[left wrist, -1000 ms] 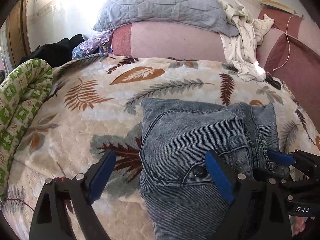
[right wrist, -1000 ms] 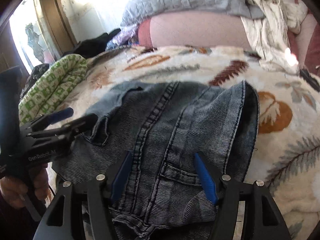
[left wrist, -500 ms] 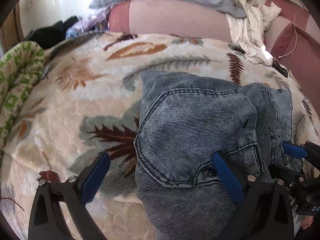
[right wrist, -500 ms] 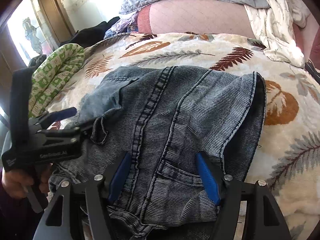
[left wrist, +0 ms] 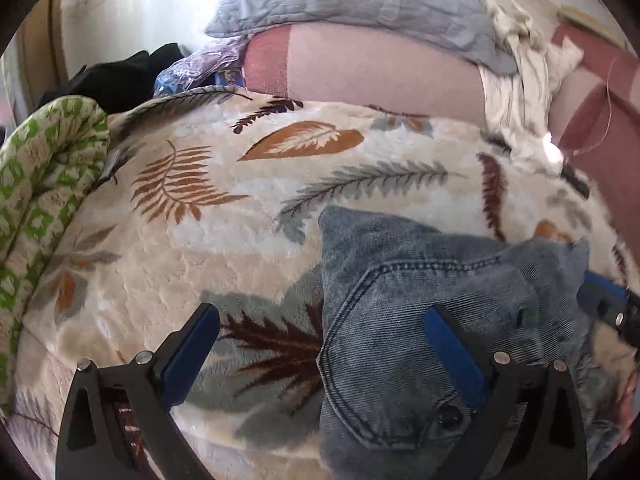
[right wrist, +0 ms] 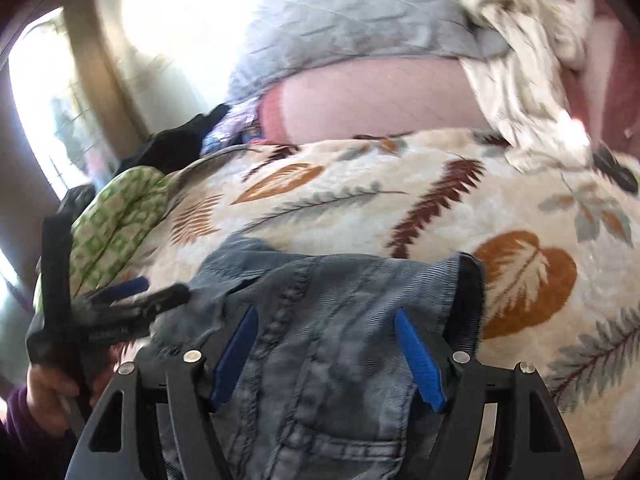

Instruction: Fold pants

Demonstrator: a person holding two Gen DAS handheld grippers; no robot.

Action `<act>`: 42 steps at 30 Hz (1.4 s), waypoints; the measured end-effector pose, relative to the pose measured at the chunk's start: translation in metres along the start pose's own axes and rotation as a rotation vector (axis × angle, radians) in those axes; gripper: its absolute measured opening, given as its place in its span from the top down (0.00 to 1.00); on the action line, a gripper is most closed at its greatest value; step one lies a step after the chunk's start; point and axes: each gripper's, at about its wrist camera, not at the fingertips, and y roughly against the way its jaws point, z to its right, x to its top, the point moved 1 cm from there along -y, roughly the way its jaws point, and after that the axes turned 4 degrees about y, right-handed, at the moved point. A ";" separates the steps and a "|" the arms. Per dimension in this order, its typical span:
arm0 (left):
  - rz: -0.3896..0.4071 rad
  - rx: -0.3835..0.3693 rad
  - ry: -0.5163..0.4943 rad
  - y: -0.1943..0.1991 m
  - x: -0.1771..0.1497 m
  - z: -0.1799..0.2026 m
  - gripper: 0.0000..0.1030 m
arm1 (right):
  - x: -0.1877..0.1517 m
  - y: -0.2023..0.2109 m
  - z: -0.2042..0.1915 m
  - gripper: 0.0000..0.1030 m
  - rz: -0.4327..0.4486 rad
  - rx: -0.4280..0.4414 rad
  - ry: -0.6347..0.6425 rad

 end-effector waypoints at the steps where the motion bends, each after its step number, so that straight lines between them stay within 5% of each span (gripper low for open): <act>1: -0.004 0.005 -0.009 -0.002 -0.002 0.002 0.01 | 0.000 -0.004 0.004 0.28 -0.013 -0.001 -0.016; 11: -0.065 0.036 -0.070 -0.014 -0.015 0.005 0.00 | -0.024 -0.042 0.036 0.19 -0.181 -0.015 -0.128; 18: -0.080 -0.005 -0.022 -0.010 -0.016 -0.010 0.00 | -0.020 -0.001 0.020 0.19 -0.088 -0.088 -0.046; 25: -0.031 -0.023 -0.070 0.022 -0.027 -0.011 0.01 | -0.034 0.066 -0.031 0.19 0.027 -0.006 0.055; 27: -0.026 -0.041 -0.089 0.031 -0.033 -0.007 0.01 | -0.042 0.061 -0.042 0.28 -0.018 0.004 0.070; 29: -0.019 -0.039 -0.127 0.039 -0.040 -0.001 0.01 | -0.051 0.049 -0.052 0.54 -0.082 -0.025 0.111; 30: -0.016 -0.032 -0.149 0.041 -0.043 0.003 0.01 | -0.057 0.042 -0.056 0.58 -0.120 -0.043 0.126; 42: -0.036 0.045 -0.277 0.037 -0.079 0.009 0.00 | -0.090 0.024 -0.063 0.61 -0.232 -0.114 0.153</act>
